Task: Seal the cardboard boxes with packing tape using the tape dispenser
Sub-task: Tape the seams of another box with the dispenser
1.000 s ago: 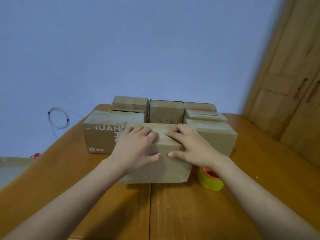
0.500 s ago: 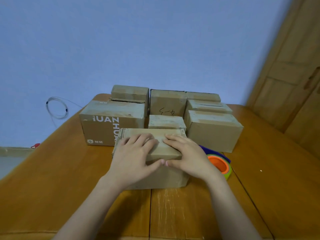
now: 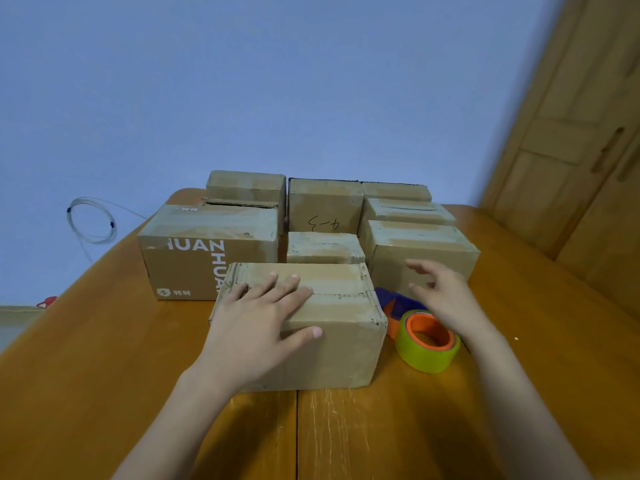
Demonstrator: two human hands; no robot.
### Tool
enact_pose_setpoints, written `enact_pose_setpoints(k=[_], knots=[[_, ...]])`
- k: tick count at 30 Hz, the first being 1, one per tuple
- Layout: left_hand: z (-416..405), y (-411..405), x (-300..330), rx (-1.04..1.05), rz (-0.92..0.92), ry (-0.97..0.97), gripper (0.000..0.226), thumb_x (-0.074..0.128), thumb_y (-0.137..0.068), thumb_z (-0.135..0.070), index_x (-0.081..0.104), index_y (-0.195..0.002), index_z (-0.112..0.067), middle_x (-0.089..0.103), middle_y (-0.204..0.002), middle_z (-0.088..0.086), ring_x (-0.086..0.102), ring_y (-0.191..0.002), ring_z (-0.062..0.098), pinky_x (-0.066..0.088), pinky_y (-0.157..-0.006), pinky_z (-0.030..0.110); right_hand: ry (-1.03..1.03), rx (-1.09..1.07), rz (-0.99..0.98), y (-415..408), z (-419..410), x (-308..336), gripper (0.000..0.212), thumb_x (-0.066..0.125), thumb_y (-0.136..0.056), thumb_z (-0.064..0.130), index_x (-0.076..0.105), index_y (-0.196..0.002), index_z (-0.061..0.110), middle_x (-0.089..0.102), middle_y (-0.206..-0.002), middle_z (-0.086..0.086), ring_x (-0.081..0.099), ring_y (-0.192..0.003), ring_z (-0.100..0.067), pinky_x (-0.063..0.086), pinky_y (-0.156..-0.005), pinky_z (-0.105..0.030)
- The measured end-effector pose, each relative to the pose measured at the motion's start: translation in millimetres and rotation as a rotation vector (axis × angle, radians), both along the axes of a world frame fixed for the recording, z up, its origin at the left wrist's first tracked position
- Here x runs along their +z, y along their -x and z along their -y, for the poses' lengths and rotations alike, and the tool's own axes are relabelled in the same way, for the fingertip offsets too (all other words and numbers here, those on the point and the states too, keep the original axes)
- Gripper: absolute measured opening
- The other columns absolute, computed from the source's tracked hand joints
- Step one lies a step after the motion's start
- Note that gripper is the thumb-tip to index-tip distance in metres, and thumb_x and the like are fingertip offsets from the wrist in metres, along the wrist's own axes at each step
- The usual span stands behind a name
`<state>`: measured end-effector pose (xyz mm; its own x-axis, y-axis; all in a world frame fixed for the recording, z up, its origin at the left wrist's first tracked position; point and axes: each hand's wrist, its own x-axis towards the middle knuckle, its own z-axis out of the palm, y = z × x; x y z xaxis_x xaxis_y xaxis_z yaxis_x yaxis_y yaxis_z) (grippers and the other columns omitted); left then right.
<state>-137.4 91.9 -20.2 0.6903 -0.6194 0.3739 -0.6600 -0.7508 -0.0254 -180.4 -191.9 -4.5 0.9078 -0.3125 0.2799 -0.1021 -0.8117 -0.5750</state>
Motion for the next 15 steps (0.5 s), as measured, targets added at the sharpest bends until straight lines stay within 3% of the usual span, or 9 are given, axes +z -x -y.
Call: enact_pose_setpoints(k=[2,5,6,9,12,15], knots=[[0,-1,-1,0.009,0.010,0.005,0.064,0.024,-0.091,-0.070,0.064,-0.123,-0.032,0.064,-0.127,-0.005,0.061,-0.116,0.022,0.052,-0.086,0.048,0.126,-0.002,-0.289,-10,15,-11,0.063,0.059,-0.086,0.002,0.038,-0.145,0.014,0.045,-0.145,-0.006,0.043,-0.131,-0.020,0.039,-0.100,-0.027],[0,-2,-4,0.007,0.050,0.017,0.062,0.025,-0.090,-0.069,0.065,-0.122,-0.034,0.065,-0.124,-0.007,0.063,-0.114,0.020,0.054,-0.083,0.046,0.245,0.013,-0.556,-20,20,-26,0.071,0.052,-0.087,0.001,0.025,-0.150,0.019,0.050,-0.139,-0.009,0.058,-0.105,-0.022,0.051,-0.075,-0.024],[0,-2,-5,0.011,0.049,0.014,0.061,0.025,-0.091,-0.069,0.064,-0.122,-0.034,0.065,-0.124,-0.007,0.063,-0.114,0.020,0.054,-0.083,0.045,0.290,0.005,-0.568,-23,20,-30,0.071,0.049,-0.087,0.001,0.025,-0.150,0.022,0.052,-0.135,-0.009,0.059,-0.100,-0.022,0.053,-0.073,-0.027],[1,-3,-4,0.007,0.036,0.013,0.062,0.024,-0.091,-0.069,0.063,-0.123,-0.035,0.065,-0.125,-0.008,0.062,-0.115,0.019,0.053,-0.084,0.045,0.393,-0.033,-0.517,-32,25,-41,0.071,0.053,-0.084,-0.002,0.034,-0.146,0.025,0.054,-0.135,-0.008,0.057,-0.113,-0.026,0.054,-0.081,-0.034],[-1,-2,-3,0.002,0.027,0.009,0.062,0.021,-0.092,-0.069,0.064,-0.122,-0.035,0.065,-0.123,-0.010,0.063,-0.114,0.018,0.054,-0.083,0.043,0.263,-0.057,-0.502,-33,36,-45,0.068,0.070,-0.076,0.001,0.048,-0.138,0.020,0.061,-0.125,-0.007,0.058,-0.113,-0.026,0.052,-0.080,-0.031],[-2,-2,-3,-0.016,-0.002,-0.010,0.064,0.017,-0.094,-0.069,0.065,-0.120,-0.035,0.066,-0.122,-0.010,0.063,-0.113,0.018,0.055,-0.082,0.042,0.133,-0.046,-0.234,-24,46,-40,0.043,0.060,-0.069,-0.012,0.068,-0.100,0.018,0.068,-0.093,-0.004,0.064,-0.096,-0.027,0.045,-0.068,-0.028]])
